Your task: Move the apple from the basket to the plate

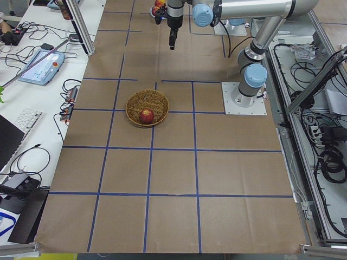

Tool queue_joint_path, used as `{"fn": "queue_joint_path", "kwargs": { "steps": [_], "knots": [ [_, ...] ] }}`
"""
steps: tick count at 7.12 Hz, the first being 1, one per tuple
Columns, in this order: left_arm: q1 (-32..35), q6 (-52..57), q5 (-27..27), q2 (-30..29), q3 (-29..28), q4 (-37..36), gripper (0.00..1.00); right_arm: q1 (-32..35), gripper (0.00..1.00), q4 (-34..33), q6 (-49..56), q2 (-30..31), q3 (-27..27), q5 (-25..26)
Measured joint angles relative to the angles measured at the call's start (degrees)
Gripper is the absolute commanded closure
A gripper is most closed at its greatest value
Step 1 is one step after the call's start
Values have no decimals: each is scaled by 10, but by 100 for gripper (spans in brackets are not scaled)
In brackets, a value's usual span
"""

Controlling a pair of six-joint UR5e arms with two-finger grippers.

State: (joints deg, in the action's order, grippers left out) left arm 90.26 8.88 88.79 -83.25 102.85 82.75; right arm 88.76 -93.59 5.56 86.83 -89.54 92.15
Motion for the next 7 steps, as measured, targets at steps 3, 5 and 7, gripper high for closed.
{"fn": "queue_joint_path", "kwargs": {
  "steps": [3, 5, 7],
  "knots": [
    [0, 1, 1, 6, 2, 0, 1, 3, 0, 1, -8, 21, -4, -2],
    [0, 1, 1, 5, 3, 0, 2, 3, 0, 1, -8, 26, -6, -3],
    [0, 1, 0, 5, 3, 0, 1, 3, 0, 1, -8, 27, -6, -3]
  ]
}}
